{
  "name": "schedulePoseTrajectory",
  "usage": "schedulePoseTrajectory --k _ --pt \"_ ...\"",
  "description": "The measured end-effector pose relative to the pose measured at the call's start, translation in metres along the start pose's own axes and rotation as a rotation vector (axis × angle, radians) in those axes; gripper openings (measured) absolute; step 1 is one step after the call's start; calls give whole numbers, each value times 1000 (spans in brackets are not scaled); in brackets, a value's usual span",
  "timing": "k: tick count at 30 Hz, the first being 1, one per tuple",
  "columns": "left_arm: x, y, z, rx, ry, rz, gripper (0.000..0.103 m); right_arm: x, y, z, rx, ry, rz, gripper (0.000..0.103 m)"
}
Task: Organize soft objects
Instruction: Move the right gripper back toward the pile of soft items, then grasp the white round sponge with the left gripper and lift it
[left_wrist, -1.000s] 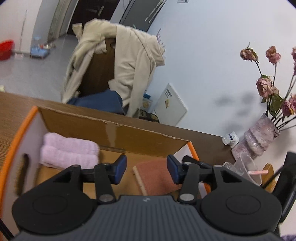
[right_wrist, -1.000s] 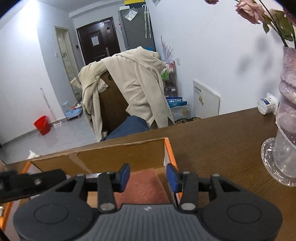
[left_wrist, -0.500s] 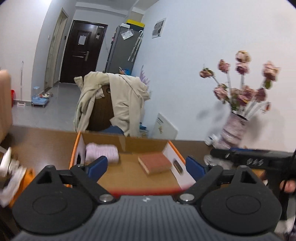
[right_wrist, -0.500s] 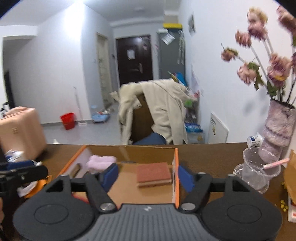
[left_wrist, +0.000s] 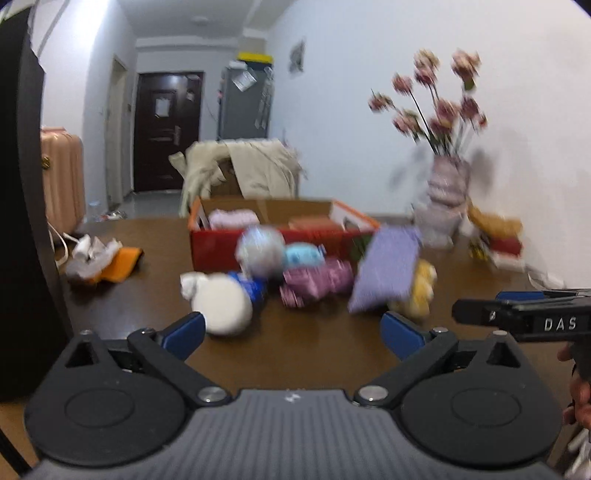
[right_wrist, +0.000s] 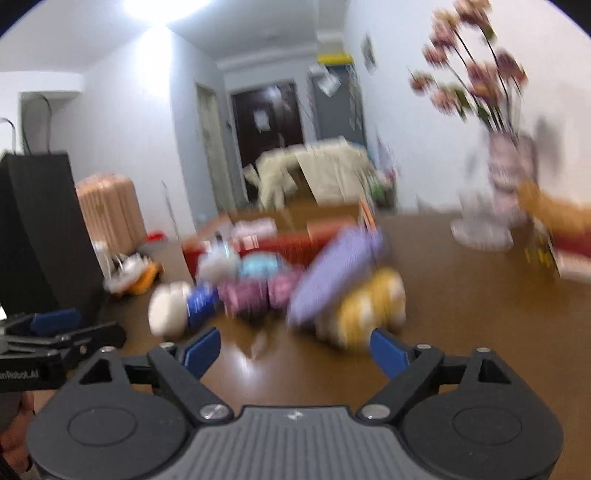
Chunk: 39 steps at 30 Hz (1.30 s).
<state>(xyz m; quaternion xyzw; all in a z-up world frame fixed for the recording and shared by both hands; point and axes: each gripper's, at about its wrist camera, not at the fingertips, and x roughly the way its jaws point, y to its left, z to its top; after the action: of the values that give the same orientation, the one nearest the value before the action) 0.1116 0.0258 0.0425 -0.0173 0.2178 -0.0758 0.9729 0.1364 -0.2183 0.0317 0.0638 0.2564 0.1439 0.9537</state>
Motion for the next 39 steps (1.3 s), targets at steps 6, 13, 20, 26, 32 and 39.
schedulePoseTrajectory --k 6,13,20,26,32,39 --pt "-3 -2 -5 15 15 -12 103 -11 0 -25 40 24 -16 88" --pt "5 -3 -8 7 41 -8 103 -13 2 -24 12 10 -35 88" --pt "30 12 10 -32 58 75 103 4 -2 -6 67 -16 6 88" --pt "51 41 28 -77 39 124 103 35 8 21 41 -16 40 81" --pt "89 82 38 -194 88 119 95 80 33 49 -14 -5 163 62" --pt "105 125 25 -419 108 7 64 137 62 65 11 59 286 43"
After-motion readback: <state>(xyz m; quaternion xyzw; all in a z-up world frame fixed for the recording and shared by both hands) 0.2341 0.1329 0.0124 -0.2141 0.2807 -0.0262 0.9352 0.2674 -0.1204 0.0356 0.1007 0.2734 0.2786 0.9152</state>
